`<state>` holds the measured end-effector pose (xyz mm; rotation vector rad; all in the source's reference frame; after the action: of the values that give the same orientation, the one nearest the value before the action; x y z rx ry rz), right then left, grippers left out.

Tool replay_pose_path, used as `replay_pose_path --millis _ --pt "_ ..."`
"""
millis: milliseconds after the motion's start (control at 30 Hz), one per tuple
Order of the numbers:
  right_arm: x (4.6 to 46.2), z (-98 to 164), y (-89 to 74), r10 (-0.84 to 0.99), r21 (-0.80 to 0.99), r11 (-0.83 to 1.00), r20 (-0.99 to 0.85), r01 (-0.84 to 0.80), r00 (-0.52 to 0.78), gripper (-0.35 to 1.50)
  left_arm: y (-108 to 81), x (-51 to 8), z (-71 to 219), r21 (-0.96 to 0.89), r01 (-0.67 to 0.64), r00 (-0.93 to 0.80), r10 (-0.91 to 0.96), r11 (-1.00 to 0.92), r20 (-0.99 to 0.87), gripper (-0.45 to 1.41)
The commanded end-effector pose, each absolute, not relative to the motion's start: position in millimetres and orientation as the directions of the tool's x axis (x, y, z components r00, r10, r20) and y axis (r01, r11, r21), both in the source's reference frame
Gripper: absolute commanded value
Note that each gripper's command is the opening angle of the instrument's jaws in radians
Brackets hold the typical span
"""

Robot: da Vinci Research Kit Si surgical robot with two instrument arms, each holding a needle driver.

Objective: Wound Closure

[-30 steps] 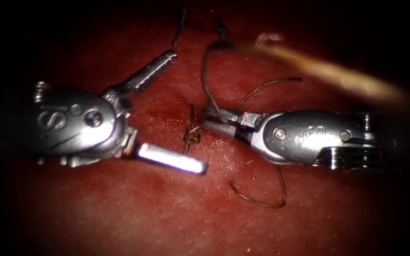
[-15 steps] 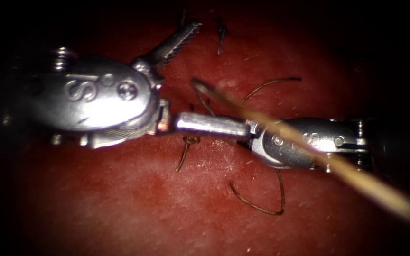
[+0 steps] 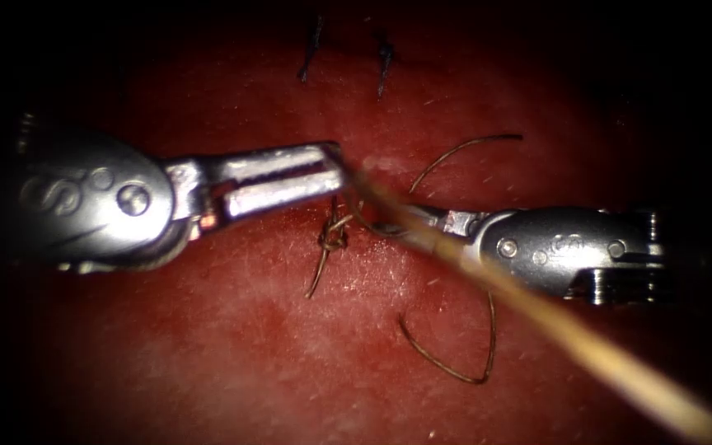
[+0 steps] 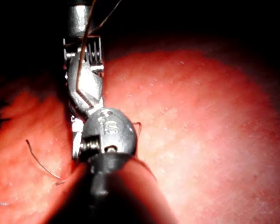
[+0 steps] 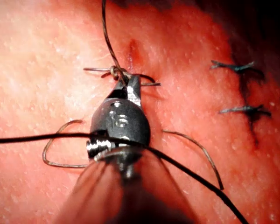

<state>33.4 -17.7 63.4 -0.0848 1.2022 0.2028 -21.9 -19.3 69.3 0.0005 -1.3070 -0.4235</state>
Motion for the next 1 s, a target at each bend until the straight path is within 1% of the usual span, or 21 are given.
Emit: replay_pose_path --millis 33,233,400,567,600,633,667,700,733,767,933,1000 --pt "33.8 63.5 -18.2 0.108 0.040 0.979 -0.933 -0.199 0.343 -0.35 -19.6 -22.4 70.0 0.238 0.301 0.194 -0.304 0.924 0.933 -0.45" --pt "33.8 63.4 -18.3 0.107 0.039 0.979 -0.933 -0.199 0.343 -0.35 -19.6 -22.5 70.1 0.241 0.282 0.181 -0.298 0.929 0.937 -0.45" --pt "33.5 63.0 -18.8 0.106 0.038 0.979 -0.935 -0.200 0.338 -0.35 -19.4 -21.2 70.7 0.247 0.241 0.144 -0.287 0.938 0.947 -0.45" --pt "32.5 62.1 -19.3 0.105 0.039 0.977 -0.942 -0.208 0.319 -0.35 -18.1 -19.3 71.0 0.246 0.235 -0.068 -0.236 0.940 0.969 -0.45" --pt "32.3 62.0 -19.4 0.111 0.045 0.976 -0.943 -0.213 0.313 0.12 -17.8 -18.9 71.1 0.241 0.236 -0.102 -0.223 0.941 0.970 -0.45" --pt "32.0 61.6 -19.6 0.123 0.057 0.975 -0.944 -0.216 0.307 0.99 -17.4 -18.3 71.3 0.237 0.243 -0.149 -0.205 0.941 0.967 -0.45" --pt "31.7 61.2 -19.9 0.162 0.098 0.970 -0.942 -0.222 0.293 1.30 -17.3 -18.1 71.5 0.230 0.228 -0.193 -0.188 0.946 0.963 -0.45" --pt "31.3 60.9 -20.2 0.179 0.127 0.971 -0.947 -0.201 0.267 1.45 -17.4 -18.1 71.7 0.229 0.212 -0.220 -0.182 0.950 0.958 -0.45" --pt "30.7 60.6 -20.5 0.195 0.159 0.974 -0.952 -0.162 0.237 1.48 -17.6 -18.1 71.8 0.228 0.196 -0.237 -0.179 0.954 0.955 -0.45" --pt "30.3 60.4 -20.7 0.199 0.168 0.975 -0.952 -0.145 0.233 1.48 -17.8 -18.2 71.8 0.227 0.190 -0.242 -0.178 0.955 0.954 -0.45" --pt "26.5 59.1 -20.4 0.226 0.208 0.973 -0.951 -0.105 0.209 1.48 -19.6 -18.4 72.2 0.209 0.124 -0.290 -0.166 0.970 0.943 -0.45" --pt "24.6 58.2 -19.9 0.241 0.231 0.970 -0.958 -0.078 0.158 1.48 -20.4 -18.4 72.4 0.184 0.088 -0.287 -0.152 0.979 0.946 -0.45"
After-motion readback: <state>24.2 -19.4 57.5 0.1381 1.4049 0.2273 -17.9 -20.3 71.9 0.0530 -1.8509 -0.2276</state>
